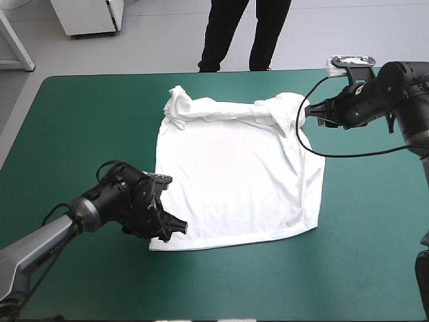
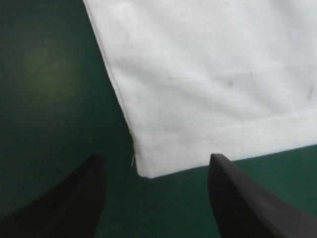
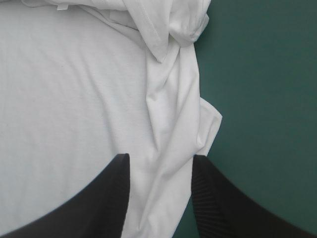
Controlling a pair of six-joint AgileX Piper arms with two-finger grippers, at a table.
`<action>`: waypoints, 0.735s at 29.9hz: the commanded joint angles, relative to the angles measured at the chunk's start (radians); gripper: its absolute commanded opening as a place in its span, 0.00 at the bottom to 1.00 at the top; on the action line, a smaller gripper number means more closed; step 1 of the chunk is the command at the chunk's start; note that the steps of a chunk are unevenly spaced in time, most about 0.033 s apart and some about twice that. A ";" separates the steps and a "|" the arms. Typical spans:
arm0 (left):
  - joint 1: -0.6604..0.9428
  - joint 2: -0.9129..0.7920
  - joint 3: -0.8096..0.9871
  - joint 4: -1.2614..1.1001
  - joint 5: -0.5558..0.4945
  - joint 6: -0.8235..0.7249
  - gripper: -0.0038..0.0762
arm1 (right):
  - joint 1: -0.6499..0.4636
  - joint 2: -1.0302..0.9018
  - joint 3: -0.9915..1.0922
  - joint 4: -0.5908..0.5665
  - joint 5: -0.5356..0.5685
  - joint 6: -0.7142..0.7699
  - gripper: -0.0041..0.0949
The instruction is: Fold the cloth
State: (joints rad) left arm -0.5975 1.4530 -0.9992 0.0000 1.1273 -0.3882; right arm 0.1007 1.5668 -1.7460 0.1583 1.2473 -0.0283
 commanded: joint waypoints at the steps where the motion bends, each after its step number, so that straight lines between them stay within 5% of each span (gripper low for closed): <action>1: -0.009 -0.038 0.012 -0.024 -0.045 -0.052 0.60 | -0.005 -0.051 -0.019 0.004 0.002 -0.004 0.42; 22: -0.009 0.021 0.169 0.012 -0.227 -0.164 0.42 | -0.005 -0.111 -0.017 -0.026 0.002 -0.004 0.42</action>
State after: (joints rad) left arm -0.6015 1.4760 -0.8523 0.0245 0.9147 -0.5405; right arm 0.1007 1.5072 -1.7394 0.1422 1.2473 -0.0283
